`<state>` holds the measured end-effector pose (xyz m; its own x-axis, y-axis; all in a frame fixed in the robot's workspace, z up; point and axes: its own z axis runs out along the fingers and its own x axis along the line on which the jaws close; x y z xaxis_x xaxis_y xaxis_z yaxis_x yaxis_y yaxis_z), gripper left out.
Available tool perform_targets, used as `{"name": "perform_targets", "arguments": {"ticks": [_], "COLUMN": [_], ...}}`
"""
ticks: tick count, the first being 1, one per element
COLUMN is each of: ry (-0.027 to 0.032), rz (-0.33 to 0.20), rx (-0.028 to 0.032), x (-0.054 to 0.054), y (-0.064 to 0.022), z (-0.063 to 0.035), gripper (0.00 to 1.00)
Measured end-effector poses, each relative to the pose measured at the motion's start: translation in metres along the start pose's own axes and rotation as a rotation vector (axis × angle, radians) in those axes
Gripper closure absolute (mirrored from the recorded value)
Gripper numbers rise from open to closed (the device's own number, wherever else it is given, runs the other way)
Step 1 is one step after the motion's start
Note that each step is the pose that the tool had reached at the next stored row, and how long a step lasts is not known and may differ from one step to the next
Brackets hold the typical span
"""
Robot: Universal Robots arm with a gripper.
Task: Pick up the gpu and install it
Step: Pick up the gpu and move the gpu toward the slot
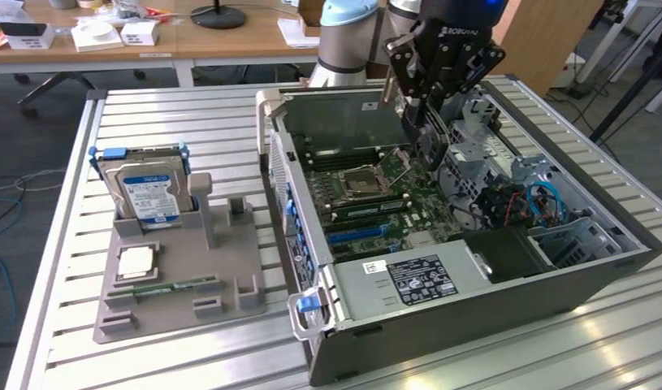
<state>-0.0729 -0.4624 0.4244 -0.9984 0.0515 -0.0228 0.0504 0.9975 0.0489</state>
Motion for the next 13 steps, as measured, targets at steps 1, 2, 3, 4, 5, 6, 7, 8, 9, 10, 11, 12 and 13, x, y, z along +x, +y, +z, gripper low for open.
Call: {"name": "perform_targets", "arguments": {"ticks": [1,2,3,4,5,6,7,8,9,10,11,12,13], "ry": [0.0001,0.0003,0.0009,0.0015,0.0019,0.002,0.0022,0.002,0.002,0.002,0.0021,0.0021,0.0021], "rz": [-0.001,-0.005,-0.011,-0.018,-0.024,-0.027,-0.027,-0.027,-0.027,-0.027,-0.028,-0.028,-0.028], "rx": [0.0,0.0,-0.0001,-0.0004,-0.0005,-0.0005,-0.0004,-0.0007,-0.0009,-0.0008,-0.0007,-0.0007,-0.0007], "x": [-0.0001,-0.0005,-0.0008,-0.0011,-0.0012,-0.0012,-0.0012,-0.0012,-0.0012,-0.0012,-0.0012,-0.0011,-0.0011], "y": [0.0,0.0,0.0,-0.0001,-0.0001,-0.0001,-0.0001,-0.0001,-0.0001,-0.0002,-0.0003,-0.0003,-0.0004], "z": [0.0009,0.0013,0.0017,0.0021,0.0023,0.0024,0.0024,0.0029,0.0038,0.005,0.0064,0.0078,0.0091], "gripper": [0.74,0.74,0.74,0.74,0.74,0.74,0.74,0.74,0.74,0.74,0.74,0.74,0.74]}}
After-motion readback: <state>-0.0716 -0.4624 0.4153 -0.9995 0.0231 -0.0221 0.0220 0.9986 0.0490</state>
